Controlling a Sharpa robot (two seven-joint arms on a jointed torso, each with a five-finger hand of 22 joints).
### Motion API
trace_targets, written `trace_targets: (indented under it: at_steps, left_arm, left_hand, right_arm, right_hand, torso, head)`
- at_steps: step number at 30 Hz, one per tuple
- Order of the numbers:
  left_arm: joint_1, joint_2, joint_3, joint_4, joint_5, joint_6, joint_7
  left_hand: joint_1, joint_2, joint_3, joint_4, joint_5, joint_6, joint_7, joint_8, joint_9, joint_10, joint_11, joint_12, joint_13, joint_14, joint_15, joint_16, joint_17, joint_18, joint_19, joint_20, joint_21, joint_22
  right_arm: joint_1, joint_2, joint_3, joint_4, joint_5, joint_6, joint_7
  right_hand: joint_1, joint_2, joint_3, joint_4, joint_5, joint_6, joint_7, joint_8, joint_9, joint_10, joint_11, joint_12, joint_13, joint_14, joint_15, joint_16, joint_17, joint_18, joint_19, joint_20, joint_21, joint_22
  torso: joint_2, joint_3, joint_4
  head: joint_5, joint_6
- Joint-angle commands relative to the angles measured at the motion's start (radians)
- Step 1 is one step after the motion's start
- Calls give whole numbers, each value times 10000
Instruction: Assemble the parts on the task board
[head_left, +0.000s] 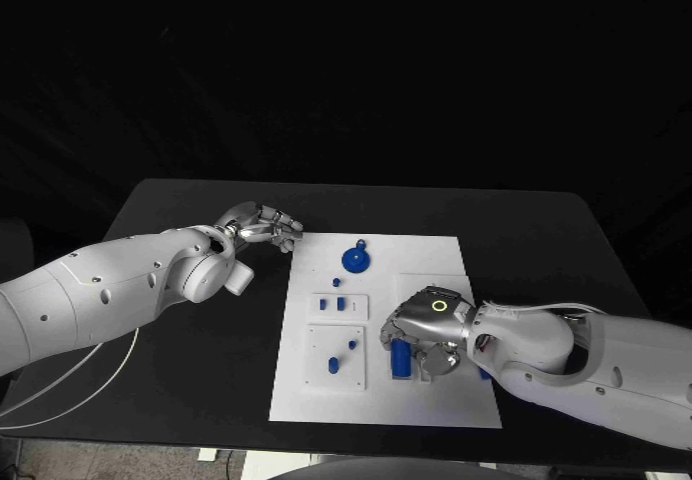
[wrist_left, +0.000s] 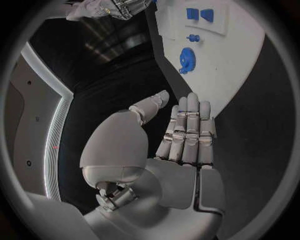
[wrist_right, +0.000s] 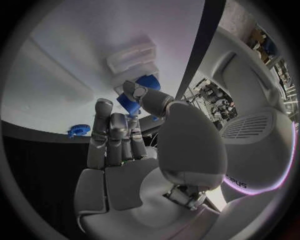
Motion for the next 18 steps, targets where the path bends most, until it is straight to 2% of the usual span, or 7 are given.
trace_targets:
  at_steps: [1, 8, 11, 18]
  left_arm:
    - [3, 18, 4, 9, 53, 137, 17]
    - [3, 23, 3, 7, 53, 128, 13]
    - [3, 21, 2, 1, 53, 131, 4]
    - [3, 34, 1, -7, 82, 183, -40]
  left_hand:
    - [-74, -9, 7, 72, -64, -85, 18, 57, -15, -80, 1, -66, -15, 41, 1, -63, 20, 137, 3, 69, -53, 19]
    - [-78, -15, 3, 79, -70, -98, 23, 54, -20, -92, 7, -73, -18, 44, 1, -76, 38, 137, 5, 69, -59, 26]
    - [-81, -15, 2, 84, -71, -101, 24, 53, -21, -95, 8, -75, -19, 45, 1, -81, 44, 137, 6, 69, -61, 28]
    - [-89, -24, -3, 94, -76, -110, 30, 51, -24, -102, 12, -79, -21, 47, 2, -93, 60, 136, 7, 70, -68, 34]
  right_arm:
    - [-3, -32, 8, 8, 287, -332, 148]
    - [4, -155, 10, -11, 880, -163, 636]
    - [20, -181, 10, 4, 1087, 90, 828]
    - [33, -218, 10, -69, 1342, 243, 947]
  right_hand:
    - [-112, 55, 59, -13, -53, 631, 520, 131, 60, 72, -39, 51, -30, 84, -19, 35, 15, 1, 81, 13, 58, 148]
    - [-131, 78, 68, -34, -53, 665, 501, 140, 68, 73, -56, 52, -56, 84, -36, 25, 14, 1, 84, 7, 54, 145]
    - [-139, 83, 65, -41, -53, 670, 496, 140, 70, 69, -60, 52, -63, 79, -40, 19, 13, 1, 78, 8, 51, 145]
    - [-171, 116, 57, -61, -53, 668, 485, 128, 73, 44, -71, 55, -85, 48, -50, -5, 12, 1, 44, 23, 33, 145]
  torso:
    - [0, 2, -1]
    - [0, 3, 0]
    - [0, 5, -2]
    - [0, 2, -4]
  head:
    - [6, -1]
    - [19, -10]
    - [27, -6]
    - [23, -6]
